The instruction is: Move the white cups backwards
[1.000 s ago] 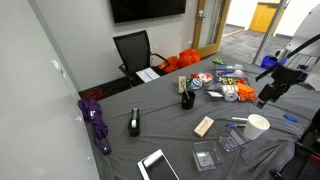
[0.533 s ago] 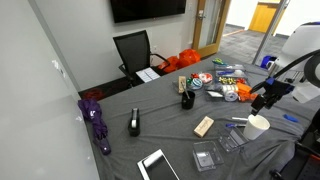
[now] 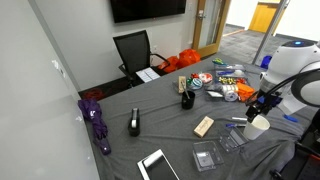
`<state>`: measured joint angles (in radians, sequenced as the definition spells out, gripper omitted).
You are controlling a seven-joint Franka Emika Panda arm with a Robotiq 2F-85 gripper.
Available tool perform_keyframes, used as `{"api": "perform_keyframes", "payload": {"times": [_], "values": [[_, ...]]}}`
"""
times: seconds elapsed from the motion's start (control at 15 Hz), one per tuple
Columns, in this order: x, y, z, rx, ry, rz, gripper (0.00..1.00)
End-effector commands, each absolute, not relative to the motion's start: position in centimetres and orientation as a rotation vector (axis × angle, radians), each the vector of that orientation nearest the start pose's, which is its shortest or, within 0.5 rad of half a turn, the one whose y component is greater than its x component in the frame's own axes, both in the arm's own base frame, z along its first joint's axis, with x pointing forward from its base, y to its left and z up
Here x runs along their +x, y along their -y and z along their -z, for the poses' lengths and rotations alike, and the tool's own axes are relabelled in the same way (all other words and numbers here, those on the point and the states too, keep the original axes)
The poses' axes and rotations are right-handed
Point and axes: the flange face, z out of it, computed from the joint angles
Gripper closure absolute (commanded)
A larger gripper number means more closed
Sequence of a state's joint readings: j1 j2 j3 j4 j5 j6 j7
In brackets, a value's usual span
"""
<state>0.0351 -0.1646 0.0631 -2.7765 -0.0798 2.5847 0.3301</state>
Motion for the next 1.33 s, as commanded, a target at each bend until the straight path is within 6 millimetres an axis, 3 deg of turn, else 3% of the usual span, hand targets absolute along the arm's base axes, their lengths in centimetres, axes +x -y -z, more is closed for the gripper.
{"api": "perform_keyframes", "payload": {"times": [0.0, 0.53, 0.67, 0.73, 0.8, 1.27], "values": [[37.9, -3.6, -23.6, -3.205, -0.278, -0.034, 0.00], [37.7, -3.8, -21.0, -3.243, -0.269, -0.021, 0.00], [37.7, -3.8, -20.6, -3.245, -0.270, -0.010, 0.14], [37.7, -3.8, -20.4, -3.247, -0.270, -0.004, 0.29], [37.7, -3.8, -20.2, -3.249, -0.268, 0.000, 0.31], [37.8, -3.4, -19.7, -3.250, -0.266, 0.017, 0.81]]}}
